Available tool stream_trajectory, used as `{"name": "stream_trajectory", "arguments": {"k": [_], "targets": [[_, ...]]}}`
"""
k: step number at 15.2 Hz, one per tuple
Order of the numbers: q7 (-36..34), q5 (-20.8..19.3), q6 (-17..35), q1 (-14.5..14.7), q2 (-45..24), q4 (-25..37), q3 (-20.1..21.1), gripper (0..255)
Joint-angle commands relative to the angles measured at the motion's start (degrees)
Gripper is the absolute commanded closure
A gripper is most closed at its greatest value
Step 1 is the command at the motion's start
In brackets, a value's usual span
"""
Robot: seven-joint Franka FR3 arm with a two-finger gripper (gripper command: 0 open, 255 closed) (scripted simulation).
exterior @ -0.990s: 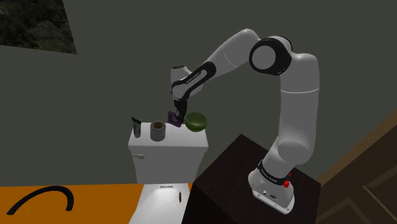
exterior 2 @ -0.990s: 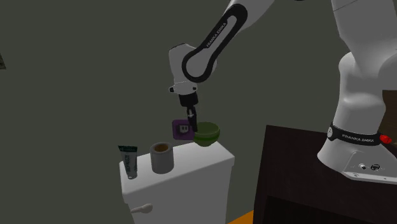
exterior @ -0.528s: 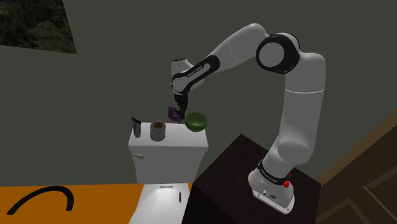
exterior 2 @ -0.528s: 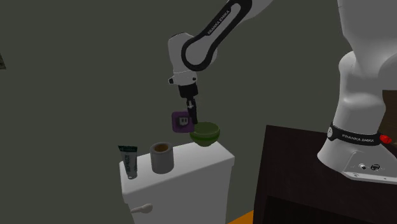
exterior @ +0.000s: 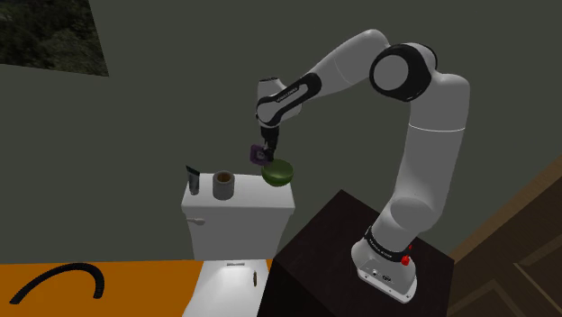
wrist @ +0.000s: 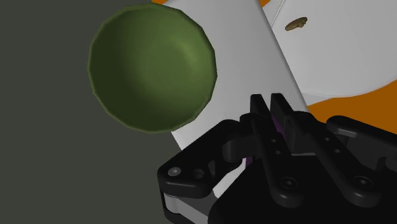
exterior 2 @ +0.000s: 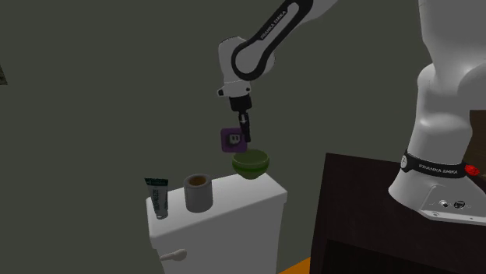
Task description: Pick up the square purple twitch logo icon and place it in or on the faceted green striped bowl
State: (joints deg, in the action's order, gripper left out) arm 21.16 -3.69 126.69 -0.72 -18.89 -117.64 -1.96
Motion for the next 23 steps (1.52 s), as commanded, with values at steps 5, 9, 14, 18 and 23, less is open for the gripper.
{"name": "stream_trajectory", "arguments": {"k": [5,9,14,18,23], "targets": [[7.6,-0.6,0.3,-5.0,1.5,-1.3,-3.0,255],[12.9,-0.9,0.2,-8.4,1.5,-0.8,-5.1,255],[12.8,-0.7,3.4,-8.6,-1.2,-1.3,-5.0,255],[12.7,-0.6,5.9,-8.7,-3.5,-1.5,-4.9,255],[12.6,-0.4,9.0,-8.8,-6.5,-1.5,-4.7,255]]}}
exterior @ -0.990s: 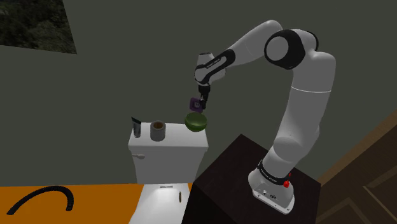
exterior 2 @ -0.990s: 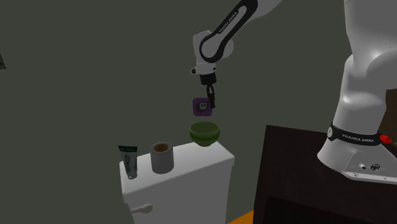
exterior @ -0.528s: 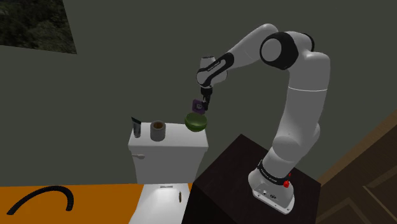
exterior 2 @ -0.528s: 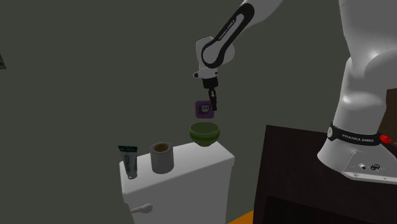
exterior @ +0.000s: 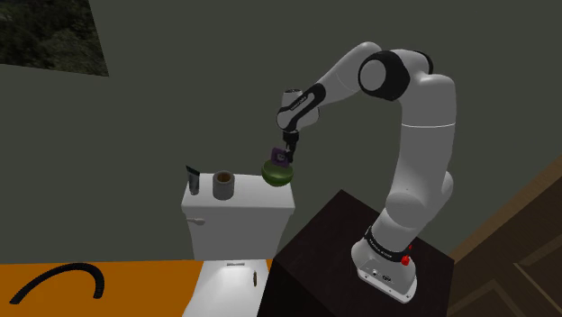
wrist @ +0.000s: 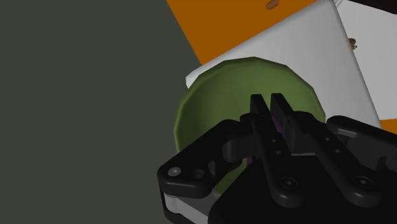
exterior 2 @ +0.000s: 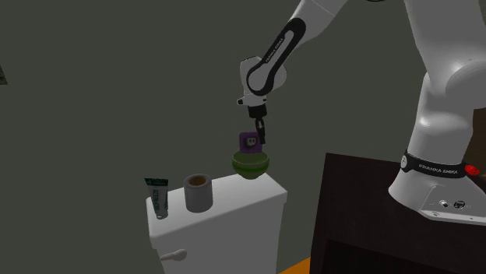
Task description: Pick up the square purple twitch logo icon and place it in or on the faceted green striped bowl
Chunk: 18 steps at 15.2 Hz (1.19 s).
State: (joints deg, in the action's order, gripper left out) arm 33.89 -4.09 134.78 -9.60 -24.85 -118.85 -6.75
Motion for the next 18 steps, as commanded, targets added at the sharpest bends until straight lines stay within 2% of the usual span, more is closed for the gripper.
{"name": "stream_trajectory", "arguments": {"k": [1,9,10,15,18], "targets": [[-0.2,0.1,1.5,0.0,-1.2,-0.3,0.1,255],[-0.2,0.1,2.0,0.0,-1.8,-0.2,0.1,255],[-0.2,0.1,2.0,0.0,-1.8,-0.2,0.1,0],[-0.2,0.1,2.0,0.0,-1.8,-0.2,0.1,0],[-0.3,0.0,-3.0,0.4,1.9,1.1,0.1,0]]}}
